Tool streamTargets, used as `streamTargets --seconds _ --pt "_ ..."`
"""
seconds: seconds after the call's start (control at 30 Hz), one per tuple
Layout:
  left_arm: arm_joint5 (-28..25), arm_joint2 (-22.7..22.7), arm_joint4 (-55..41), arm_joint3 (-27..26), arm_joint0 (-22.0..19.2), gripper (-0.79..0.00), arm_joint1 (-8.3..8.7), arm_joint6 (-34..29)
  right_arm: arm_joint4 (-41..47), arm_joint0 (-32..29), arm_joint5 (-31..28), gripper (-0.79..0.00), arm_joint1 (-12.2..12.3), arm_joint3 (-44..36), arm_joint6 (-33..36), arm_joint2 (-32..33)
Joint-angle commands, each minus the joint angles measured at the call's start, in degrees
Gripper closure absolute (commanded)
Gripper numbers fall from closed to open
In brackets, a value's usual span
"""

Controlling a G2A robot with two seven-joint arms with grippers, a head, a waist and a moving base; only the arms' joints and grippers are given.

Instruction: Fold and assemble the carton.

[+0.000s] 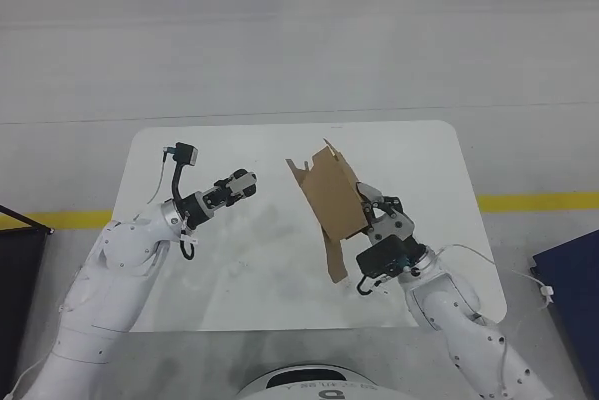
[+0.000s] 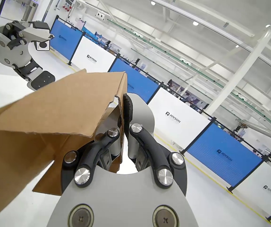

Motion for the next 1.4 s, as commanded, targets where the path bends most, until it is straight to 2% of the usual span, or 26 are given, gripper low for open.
streamTargets --seconds 0.0,0.23,0.3,0.57,0.9,1.07,1.23,1.37 --pt "0.00 0.00 0.00 0.00 0.00 -0.785 0.00 0.00 -0.03 0.00 0.02 0.000 0.00 0.00 -0.01 0.00" --pt "0.00 0.00 0.00 0.00 0.00 -0.785 0.00 0.00 -0.03 0.00 0.02 0.000 0.00 0.00 -0.01 0.00" --pt "0.00 0.00 0.00 0.00 0.00 -0.785 0.00 0.00 3.75 0.29 -1.51 0.000 -0.24 0.91 -1.50 -0.58" --pt "0.00 0.00 0.00 0.00 0.00 -0.785 0.00 0.00 24.43 3.65 -10.92 0.000 -1.84 10.50 -23.25 -2.79" --pt "0.00 0.00 0.00 0.00 0.00 -0.785 0.00 0.00 33.01 8.29 -19.90 0.000 -4.12 17.54 -35.46 -8.47" --pt "0.11 0.79 1.78 -5.77 0.19 -0.785 -0.09 0.13 36.78 10.15 -23.36 0.000 -5.25 21.04 -39.12 -10.49" --pt "-0.01 0.40 5.87 -11.57 0.71 -0.785 0.17 -1.14 36.61 10.53 -23.58 0.000 -5.40 21.64 -39.00 -10.67" --pt "0.90 1.18 8.01 -13.52 0.43 -0.785 0.14 -1.24 36.61 10.53 -23.58 0.000 -5.40 21.64 -39.00 -10.67"
